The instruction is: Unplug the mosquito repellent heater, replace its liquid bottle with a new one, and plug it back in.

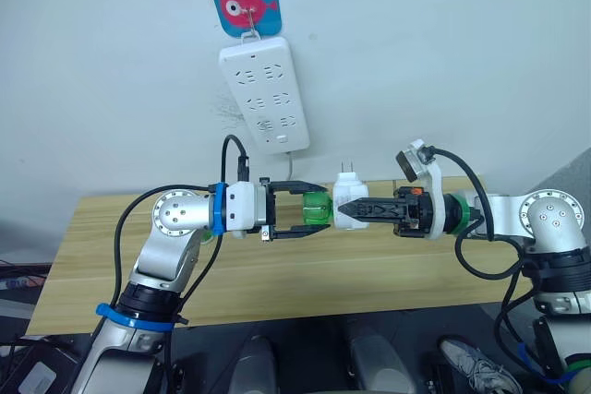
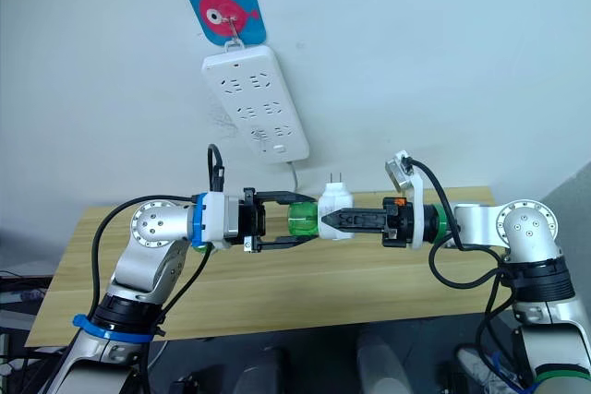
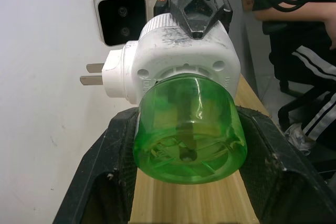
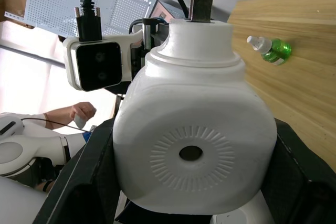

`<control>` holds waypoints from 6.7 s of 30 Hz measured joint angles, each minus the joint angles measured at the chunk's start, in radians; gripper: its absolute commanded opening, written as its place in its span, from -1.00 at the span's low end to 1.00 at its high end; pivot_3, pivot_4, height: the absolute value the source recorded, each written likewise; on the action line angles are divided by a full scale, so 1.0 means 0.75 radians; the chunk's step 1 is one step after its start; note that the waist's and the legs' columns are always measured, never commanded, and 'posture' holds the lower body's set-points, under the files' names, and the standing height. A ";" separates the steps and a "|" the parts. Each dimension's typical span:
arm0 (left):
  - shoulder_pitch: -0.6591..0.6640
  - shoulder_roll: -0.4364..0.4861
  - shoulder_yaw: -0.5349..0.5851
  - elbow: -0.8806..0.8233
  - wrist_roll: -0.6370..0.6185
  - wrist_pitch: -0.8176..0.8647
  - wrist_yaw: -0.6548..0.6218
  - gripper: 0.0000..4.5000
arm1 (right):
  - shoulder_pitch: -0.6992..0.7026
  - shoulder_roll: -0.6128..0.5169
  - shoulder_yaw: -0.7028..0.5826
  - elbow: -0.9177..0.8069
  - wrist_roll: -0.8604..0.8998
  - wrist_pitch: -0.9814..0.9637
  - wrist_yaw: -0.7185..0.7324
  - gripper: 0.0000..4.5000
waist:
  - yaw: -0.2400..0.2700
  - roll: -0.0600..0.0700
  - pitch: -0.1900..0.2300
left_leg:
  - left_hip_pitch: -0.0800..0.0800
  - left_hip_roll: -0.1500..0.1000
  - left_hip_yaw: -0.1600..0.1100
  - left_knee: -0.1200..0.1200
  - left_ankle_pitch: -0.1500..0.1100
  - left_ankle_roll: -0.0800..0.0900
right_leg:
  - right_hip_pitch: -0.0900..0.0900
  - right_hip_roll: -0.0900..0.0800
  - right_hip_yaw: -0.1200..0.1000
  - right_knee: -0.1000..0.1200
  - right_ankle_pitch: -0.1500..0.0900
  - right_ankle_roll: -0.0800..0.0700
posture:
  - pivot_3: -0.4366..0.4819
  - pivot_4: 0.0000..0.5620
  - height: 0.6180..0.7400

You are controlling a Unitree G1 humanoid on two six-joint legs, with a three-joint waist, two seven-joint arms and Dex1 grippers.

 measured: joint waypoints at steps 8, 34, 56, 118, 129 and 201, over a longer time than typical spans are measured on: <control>-0.082 0.123 -0.017 -0.126 -0.332 0.837 0.056 0.02 | 0.000 0.011 -0.002 -0.001 -0.008 -0.020 -0.019 0.35 | -0.003 0.000 0.000 | -0.001 0.000 -0.003 0.000 0.000 0.000 | 0.000 0.001 -0.003 0.001 0.000 0.000 | -0.29 -0.29 0.75; 0.081 0.025 0.056 -0.084 -0.044 0.005 0.006 1.00 | -0.002 0.024 -0.013 -0.055 0.031 -0.063 -0.021 0.35 | 0.039 0.000 0.001 | -0.001 0.000 0.001 0.000 0.000 0.000 | -0.001 0.000 0.000 -0.002 0.000 0.000 | -0.32 -0.28 0.75; 0.010 0.095 0.014 -0.085 -0.139 0.173 0.036 -0.01 | 0.015 0.004 -0.019 -0.087 0.030 -0.071 -0.035 0.35 | 0.028 0.000 0.001 | -0.001 0.001 -0.001 0.000 0.000 0.000 | -0.001 0.000 -0.001 -0.001 0.000 0.000 | -0.32 -0.28 0.75; -0.283 0.297 0.061 -0.085 -0.888 1.571 0.166 -0.03 | 0.047 -0.052 -0.054 -0.140 -0.031 -0.104 0.106 0.35 | 0.018 -0.002 0.012 | -0.001 0.001 -0.005 -0.001 0.000 0.000 | -0.001 0.001 -0.005 -0.002 0.000 0.000 | -0.30 -0.26 0.75; -0.139 0.320 0.089 -0.192 -0.592 1.260 0.173 1.00 | 0.065 -0.063 -0.029 -0.145 -0.098 -0.059 0.093 0.35 | 0.014 0.001 0.016 | 0.000 0.002 -0.001 -0.001 0.000 0.000 | -0.001 0.001 -0.001 -0.002 0.000 -0.001 | -0.31 -0.26 0.75; 0.048 0.068 0.022 -0.118 -0.077 0.113 0.021 1.00 | 0.057 -0.048 -0.037 -0.164 -0.101 -0.031 0.106 0.35 | 0.039 -0.001 0.018 | -0.001 0.001 0.000 0.000 0.000 0.000 | -0.001 0.000 -0.001 -0.002 0.001 0.000 | -0.30 -0.27 0.75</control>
